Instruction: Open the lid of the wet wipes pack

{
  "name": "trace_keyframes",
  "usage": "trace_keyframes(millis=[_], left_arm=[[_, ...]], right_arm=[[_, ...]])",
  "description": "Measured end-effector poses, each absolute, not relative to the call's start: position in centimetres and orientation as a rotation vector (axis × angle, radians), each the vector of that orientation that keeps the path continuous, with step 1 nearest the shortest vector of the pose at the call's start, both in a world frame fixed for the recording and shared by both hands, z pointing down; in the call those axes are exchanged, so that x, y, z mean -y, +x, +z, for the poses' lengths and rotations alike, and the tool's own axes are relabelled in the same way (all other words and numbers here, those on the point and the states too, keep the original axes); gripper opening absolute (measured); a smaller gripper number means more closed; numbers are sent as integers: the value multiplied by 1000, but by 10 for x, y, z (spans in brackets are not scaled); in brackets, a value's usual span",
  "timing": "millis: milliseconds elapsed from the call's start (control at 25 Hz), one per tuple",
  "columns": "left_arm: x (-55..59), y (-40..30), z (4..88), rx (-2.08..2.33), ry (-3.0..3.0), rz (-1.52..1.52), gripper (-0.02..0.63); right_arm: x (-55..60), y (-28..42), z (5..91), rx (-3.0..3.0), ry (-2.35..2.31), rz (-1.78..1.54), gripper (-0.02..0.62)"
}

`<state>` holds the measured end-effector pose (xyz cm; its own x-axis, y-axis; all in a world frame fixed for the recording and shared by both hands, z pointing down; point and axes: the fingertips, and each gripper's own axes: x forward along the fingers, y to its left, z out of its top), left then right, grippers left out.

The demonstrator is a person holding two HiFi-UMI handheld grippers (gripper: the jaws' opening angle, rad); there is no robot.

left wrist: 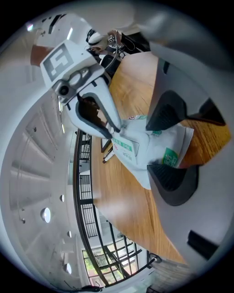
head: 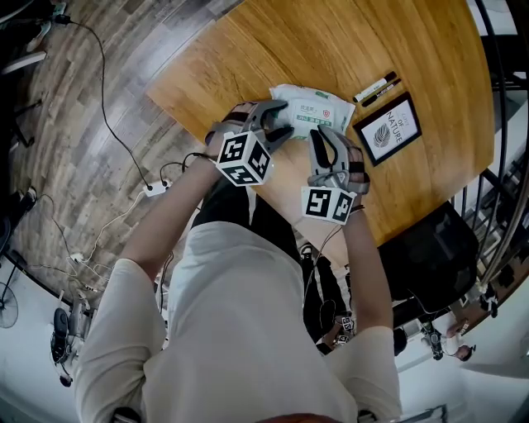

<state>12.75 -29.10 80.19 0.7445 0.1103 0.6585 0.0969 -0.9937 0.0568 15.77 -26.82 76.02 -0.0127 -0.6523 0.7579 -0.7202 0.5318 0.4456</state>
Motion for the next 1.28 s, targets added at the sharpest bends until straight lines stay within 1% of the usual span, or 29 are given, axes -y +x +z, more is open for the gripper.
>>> trace_keyframes(millis=[320,360,520,680,1160,1280], left_arm=[[293,128,801,-181,2915,1094,227],[292,128,801,-187,2913,1102,231],[285,125,798,-219,2879,1146,282],[287,118,793,-224,2868,1196,287],[289,82,745,-154,2910,1189,287],[279,78,744,-145,2893,1175,287]], right_arm=[[300,184,734,1641,1250,36,68],[302,188,734,1620,1256,28,69],[308,203,730,1549,1297,39,69],[315,214,719,1513,1343,56,69],[282,202,691,1507,1309,47,69],[265,196,698,1531,1276,72,69]])
